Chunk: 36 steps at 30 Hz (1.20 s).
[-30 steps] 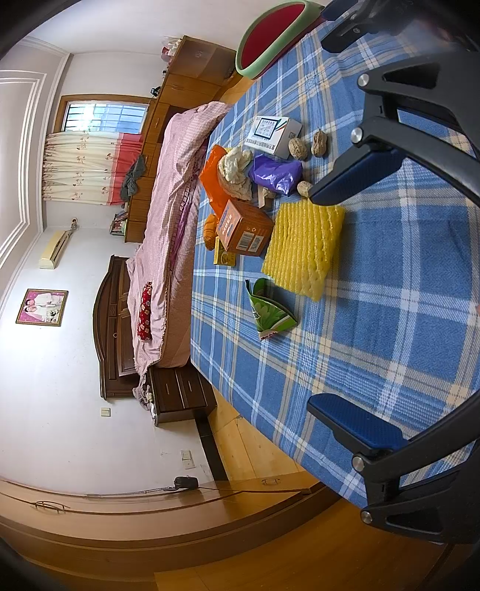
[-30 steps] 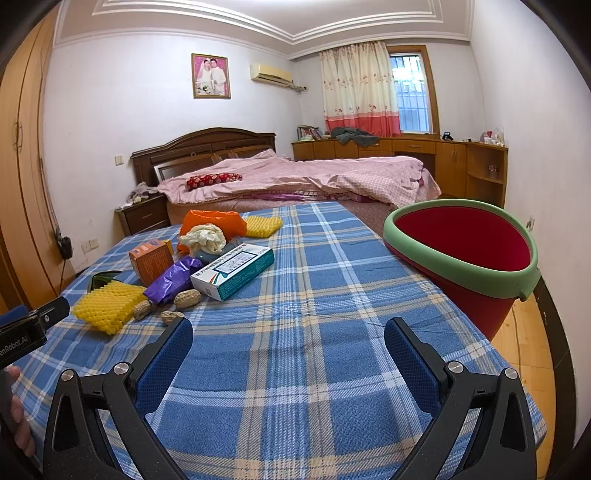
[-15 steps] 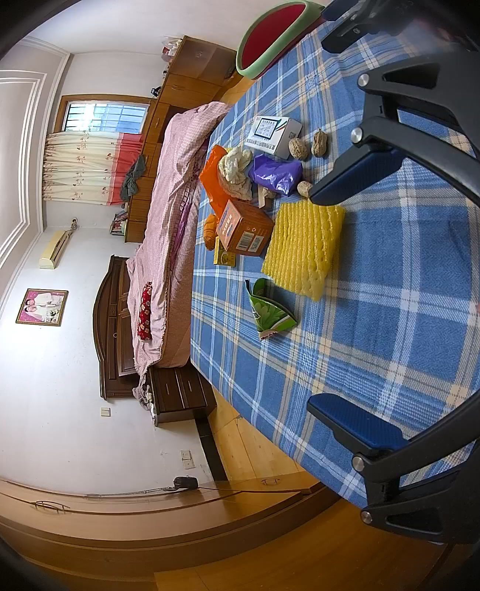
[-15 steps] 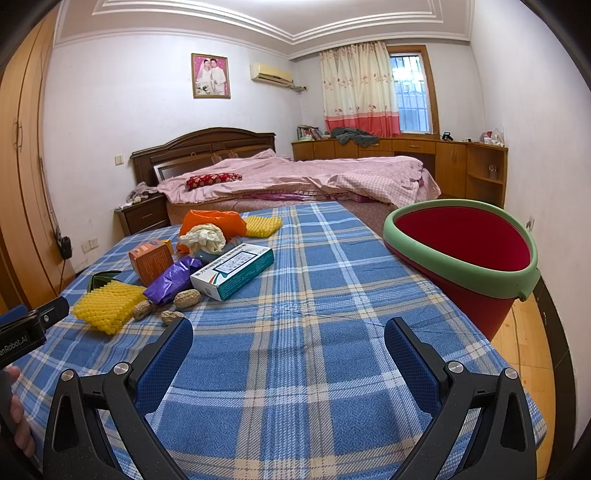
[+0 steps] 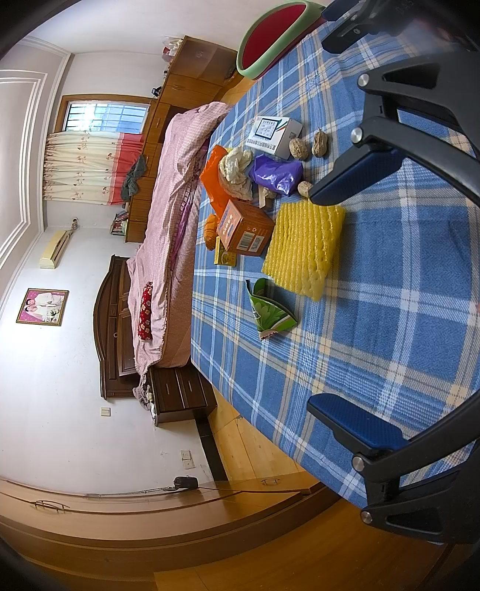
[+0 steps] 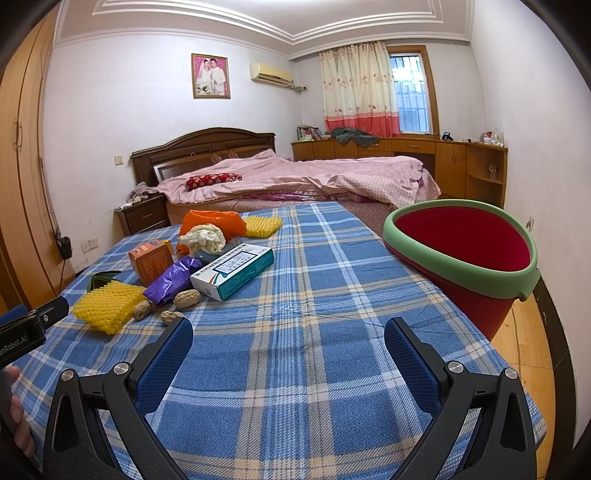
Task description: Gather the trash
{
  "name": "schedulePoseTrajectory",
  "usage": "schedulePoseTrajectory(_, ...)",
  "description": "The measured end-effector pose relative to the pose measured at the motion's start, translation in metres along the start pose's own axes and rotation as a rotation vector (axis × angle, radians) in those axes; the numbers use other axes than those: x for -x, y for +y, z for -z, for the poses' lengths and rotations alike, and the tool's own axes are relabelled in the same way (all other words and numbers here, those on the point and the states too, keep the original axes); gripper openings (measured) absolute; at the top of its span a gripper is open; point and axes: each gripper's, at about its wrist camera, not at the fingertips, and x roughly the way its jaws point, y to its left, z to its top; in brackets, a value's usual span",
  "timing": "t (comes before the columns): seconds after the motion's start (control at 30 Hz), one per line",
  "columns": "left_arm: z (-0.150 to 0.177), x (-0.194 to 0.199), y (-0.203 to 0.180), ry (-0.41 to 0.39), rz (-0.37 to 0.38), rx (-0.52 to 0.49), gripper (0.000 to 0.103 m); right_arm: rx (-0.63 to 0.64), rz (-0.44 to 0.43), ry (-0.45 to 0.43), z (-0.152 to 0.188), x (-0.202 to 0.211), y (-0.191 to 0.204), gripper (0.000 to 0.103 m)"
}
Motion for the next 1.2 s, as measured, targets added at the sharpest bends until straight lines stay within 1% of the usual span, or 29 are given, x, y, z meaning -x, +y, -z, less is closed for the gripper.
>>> schedulePoseTrajectory(0.37,0.0,0.0,0.001,0.0,0.003,0.01,0.101,-0.001,0.001,0.007,0.0,-0.002,-0.001,0.103)
schedulePoseTrajectory(0.43,0.0,0.0,0.003,-0.001,0.012,0.021,0.101,-0.003,0.002,0.009,0.0,-0.002,-0.001,0.103)
schedulePoseTrajectory(0.6,-0.004,-0.001,0.006,0.02,0.021,0.022,0.101,-0.002,0.007,0.027,-0.001,-0.005,-0.002,0.103)
schedulePoseTrajectory(0.83,-0.022,-0.001,0.007,0.028,0.029,-0.004,0.101,0.004,0.006,0.093,-0.01,-0.011,0.0,0.103)
schedulePoseTrajectory(1.07,-0.049,-0.018,0.016,0.098,0.061,0.004,0.1,0.013,0.0,0.119,-0.034,-0.011,0.007,0.103)
schedulePoseTrajectory(1.2,-0.063,-0.031,0.02,0.124,0.072,-0.011,0.1,-0.003,-0.025,0.143,-0.051,-0.017,0.011,0.103)
